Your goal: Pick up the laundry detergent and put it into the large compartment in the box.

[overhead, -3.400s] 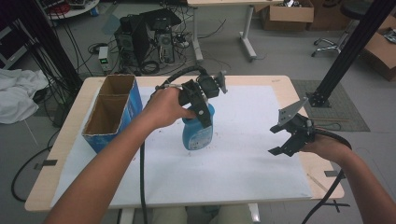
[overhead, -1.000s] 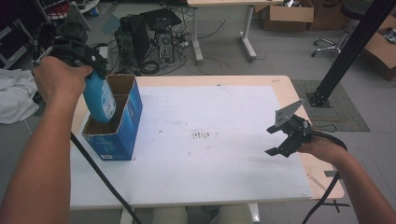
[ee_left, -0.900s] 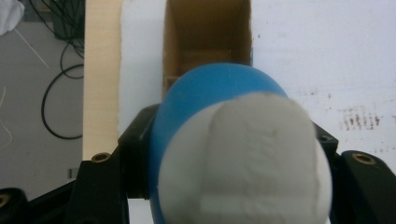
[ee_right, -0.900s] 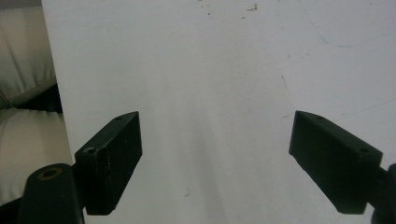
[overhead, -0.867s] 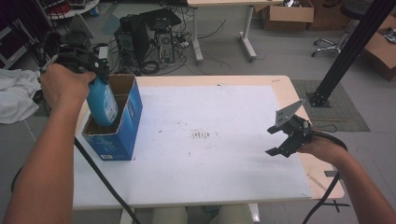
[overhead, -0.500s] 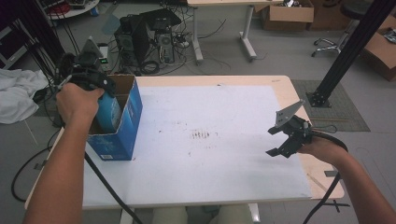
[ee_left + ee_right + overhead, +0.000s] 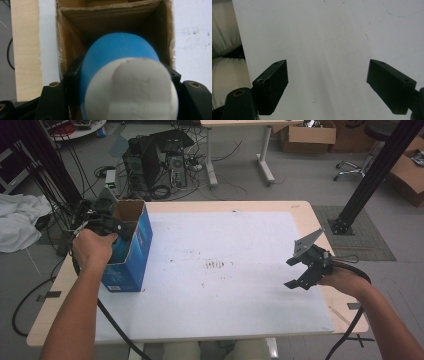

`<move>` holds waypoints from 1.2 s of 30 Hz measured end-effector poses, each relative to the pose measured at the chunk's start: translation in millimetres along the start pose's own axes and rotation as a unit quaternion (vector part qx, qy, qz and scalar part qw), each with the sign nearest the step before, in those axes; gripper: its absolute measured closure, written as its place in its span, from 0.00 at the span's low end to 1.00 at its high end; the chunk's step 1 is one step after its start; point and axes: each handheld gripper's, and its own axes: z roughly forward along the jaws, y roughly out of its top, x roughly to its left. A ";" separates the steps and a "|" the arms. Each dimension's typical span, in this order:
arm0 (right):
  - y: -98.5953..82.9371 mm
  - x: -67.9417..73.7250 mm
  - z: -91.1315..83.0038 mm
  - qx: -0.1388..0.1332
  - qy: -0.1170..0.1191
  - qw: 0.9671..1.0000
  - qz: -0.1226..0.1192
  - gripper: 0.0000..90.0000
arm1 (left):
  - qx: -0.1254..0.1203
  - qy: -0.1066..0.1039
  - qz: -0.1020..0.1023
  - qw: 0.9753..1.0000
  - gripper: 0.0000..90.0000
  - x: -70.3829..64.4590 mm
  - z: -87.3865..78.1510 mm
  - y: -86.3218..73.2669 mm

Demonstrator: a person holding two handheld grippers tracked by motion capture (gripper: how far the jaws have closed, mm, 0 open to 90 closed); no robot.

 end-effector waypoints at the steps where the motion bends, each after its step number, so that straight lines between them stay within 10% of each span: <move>1: 0.2 -0.1 0.0 0.000 0.000 1.000 0.000 0.19 | 0.002 -0.001 0.000 1.000 0.42 -0.3 2.2 -0.4; 36: -2.0 2.6 4.0 0.005 0.006 1.000 0.003 0.19 | -0.002 -0.025 0.000 1.000 0.41 5.3 20.4 -8.6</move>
